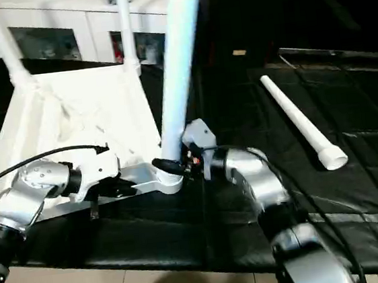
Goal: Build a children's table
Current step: Insert table leg to table base
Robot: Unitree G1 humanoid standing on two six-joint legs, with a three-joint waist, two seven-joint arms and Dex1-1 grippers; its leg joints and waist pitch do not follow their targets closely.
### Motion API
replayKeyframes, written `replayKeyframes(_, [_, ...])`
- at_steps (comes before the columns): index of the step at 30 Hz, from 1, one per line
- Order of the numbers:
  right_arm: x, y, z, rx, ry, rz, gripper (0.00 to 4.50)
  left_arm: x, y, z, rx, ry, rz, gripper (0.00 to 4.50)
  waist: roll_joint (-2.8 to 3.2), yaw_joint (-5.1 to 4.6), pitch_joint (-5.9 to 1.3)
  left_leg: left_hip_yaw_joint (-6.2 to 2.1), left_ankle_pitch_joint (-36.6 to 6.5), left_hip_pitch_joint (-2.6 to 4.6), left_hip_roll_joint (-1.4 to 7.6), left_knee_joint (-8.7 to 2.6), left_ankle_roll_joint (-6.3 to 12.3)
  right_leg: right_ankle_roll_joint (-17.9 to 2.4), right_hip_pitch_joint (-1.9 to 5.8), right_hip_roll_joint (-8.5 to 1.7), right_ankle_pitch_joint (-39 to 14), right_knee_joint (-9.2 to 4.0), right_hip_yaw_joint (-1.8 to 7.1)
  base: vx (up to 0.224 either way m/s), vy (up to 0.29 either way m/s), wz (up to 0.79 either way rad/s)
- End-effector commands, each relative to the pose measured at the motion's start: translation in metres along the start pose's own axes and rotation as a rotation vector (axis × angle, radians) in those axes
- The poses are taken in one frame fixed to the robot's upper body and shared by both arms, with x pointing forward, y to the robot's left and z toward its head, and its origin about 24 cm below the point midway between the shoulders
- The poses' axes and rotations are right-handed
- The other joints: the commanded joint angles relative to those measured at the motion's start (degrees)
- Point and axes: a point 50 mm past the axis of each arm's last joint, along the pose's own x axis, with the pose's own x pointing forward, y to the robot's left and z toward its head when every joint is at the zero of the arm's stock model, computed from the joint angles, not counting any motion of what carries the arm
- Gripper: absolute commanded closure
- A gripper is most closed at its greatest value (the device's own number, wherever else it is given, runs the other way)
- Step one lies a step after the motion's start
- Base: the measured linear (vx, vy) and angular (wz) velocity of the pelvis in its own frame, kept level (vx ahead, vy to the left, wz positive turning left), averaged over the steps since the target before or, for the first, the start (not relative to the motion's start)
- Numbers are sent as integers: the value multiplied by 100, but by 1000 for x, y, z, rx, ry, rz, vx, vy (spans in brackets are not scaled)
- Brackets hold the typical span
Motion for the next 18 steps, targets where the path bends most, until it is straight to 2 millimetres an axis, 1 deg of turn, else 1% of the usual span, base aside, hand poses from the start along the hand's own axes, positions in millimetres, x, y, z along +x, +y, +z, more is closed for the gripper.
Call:
replayKeyframes(1, [7,20,-33,76,147,115,262,1,7,22,121,-14,-9,450,107,-4,-344,33,-2234,161,-7,-405,-228,-1225,86,-208,-1090,-442,80,0,0,0])
replayKeyframes(2, [7,19,-32,73,142,124,262,1,8,22,126,-12,-9,450,67,-5,-348,42,-2190,160,-9,-400,-195,-1239,87,-203,-1032,-438,79,0,0,0])
replayKeyframes(3, [5,19,-30,72,131,130,262,1,9,23,128,-15,-6,450,83,3,-349,40,-2157,159,-8,-401,-184,-1247,91,-209,-1016,-430,78,0,0,0])
replayKeyframes(6, [5,19,-30,70,112,147,262,0,10,24,127,-25,-6,450,78,15,-345,43,-2240,170,-1,-403,-189,-1224,79,-221,-1132,-448,82,0,0,0])
replayKeyframes(13, [2,24,-35,66,101,182,262,0,10,24,135,-26,-27,450,69,32,-339,38,-2344,171,0,-416,-197,-1174,67,-217,-1297,-462,85,0,0,0])
replayKeyframes(14, [0,27,-37,72,90,191,262,0,10,24,127,-35,-33,450,74,48,-340,36,-2326,172,7,-422,-193,-1179,67,-219,-1233,-461,87,0,0,0])
replayKeyframes(15, [-1,27,-37,73,87,193,262,0,11,24,123,-40,-35,450,95,57,-342,36,-2339,180,8,-421,-199,-1184,61,-219,-1201,-459,88,0,0,0])
replayKeyframes(17, [-2,28,-38,76,84,196,262,0,11,24,116,-47,-38,450,77,61,-350,41,-2336,181,7,-421,-200,-1214,67,-212,-1108,-453,86,0,0,0])
replayKeyframes(18, [-4,29,-40,81,83,205,262,0,11,24,107,-52,-49,450,93,70,-353,39,-2302,179,5,-420,-195,-1231,74,-214,-1047,-445,86,0,0,0])
